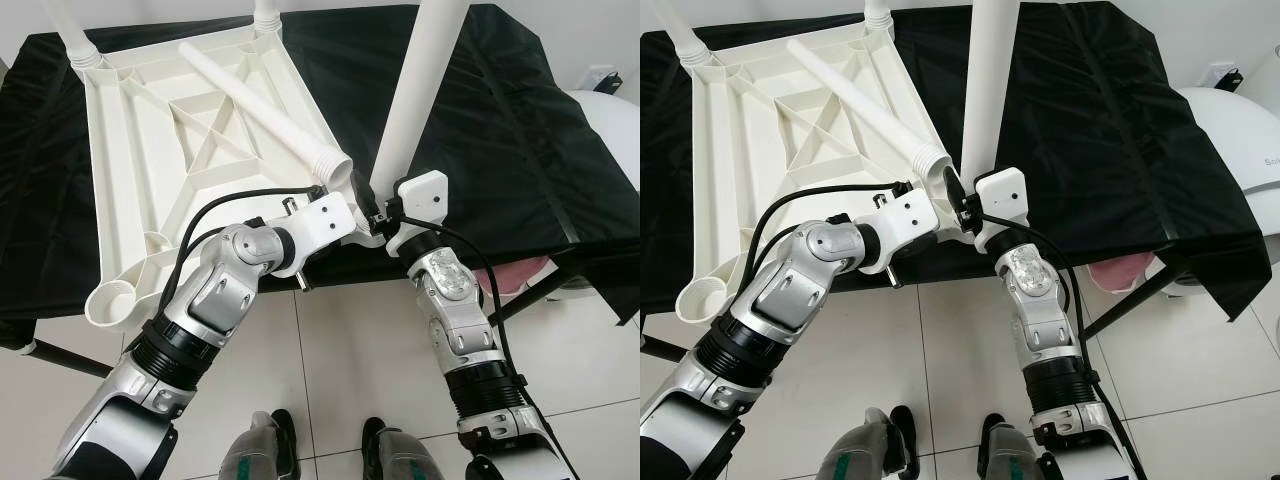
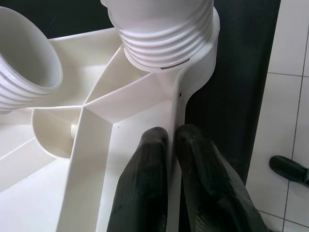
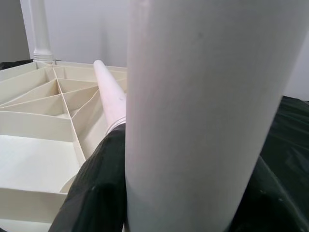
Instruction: Building children table
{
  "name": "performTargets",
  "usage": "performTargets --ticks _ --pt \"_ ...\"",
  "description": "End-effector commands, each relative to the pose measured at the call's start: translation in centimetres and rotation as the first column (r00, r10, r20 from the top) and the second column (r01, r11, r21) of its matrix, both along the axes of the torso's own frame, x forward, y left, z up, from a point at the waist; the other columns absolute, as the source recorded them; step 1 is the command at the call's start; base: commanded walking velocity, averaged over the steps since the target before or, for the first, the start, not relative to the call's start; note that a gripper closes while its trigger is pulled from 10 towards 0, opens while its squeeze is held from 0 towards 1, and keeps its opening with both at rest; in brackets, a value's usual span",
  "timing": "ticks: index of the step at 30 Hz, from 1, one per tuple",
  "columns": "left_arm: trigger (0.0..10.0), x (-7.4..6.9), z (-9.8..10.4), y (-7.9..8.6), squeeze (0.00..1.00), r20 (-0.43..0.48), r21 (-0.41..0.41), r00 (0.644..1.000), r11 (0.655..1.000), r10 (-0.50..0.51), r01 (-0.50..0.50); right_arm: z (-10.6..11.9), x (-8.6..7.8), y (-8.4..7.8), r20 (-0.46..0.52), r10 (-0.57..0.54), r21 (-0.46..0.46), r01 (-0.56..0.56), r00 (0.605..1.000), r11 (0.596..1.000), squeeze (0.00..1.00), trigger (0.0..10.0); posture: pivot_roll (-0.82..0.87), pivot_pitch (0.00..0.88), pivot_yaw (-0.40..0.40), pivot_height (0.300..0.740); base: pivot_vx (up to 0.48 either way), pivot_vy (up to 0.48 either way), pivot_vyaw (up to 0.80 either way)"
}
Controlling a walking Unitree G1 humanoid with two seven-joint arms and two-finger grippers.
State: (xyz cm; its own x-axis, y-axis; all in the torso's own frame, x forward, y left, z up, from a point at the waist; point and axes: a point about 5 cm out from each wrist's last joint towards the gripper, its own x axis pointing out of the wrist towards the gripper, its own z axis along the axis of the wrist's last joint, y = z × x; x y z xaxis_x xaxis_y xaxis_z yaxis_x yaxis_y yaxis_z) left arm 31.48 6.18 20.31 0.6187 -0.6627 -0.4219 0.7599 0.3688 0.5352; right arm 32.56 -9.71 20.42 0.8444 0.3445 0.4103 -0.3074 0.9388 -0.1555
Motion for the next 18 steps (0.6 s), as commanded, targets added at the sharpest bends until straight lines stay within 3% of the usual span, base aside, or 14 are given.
performTargets --ticks 1,7,18 --pt "10.0 -0.42 -0.93 -0.66 0.0 -0.044 0.011 0.998 0.999 -0.039 0.04 -1.4 -0.11 -0.35 -0.06 -0.032 -0.018 0.031 0.998 0.999 0.0 10.0 -0.12 0.196 0.005 0.74 0.0 0.0 0.0" --pt "10.0 -0.39 -0.87 -0.54 0.0 -0.043 0.011 0.998 0.999 -0.035 0.035 -1.52 -0.18 -0.4 -0.073 -0.133 -0.005 0.133 0.988 0.991 0.0 10.0 -0.12 0.197 0.004 0.74 0.0 0.0 0.0" --pt "10.0 -0.37 -0.83 -0.55 0.0 -0.042 0.012 0.998 0.999 -0.037 0.038 -1.74 -0.33 -0.32 -0.089 -0.218 0.002 0.219 0.972 0.976 0.0 10.0 -0.12 0.199 0.005 0.74 0.0 0.0 0.0"
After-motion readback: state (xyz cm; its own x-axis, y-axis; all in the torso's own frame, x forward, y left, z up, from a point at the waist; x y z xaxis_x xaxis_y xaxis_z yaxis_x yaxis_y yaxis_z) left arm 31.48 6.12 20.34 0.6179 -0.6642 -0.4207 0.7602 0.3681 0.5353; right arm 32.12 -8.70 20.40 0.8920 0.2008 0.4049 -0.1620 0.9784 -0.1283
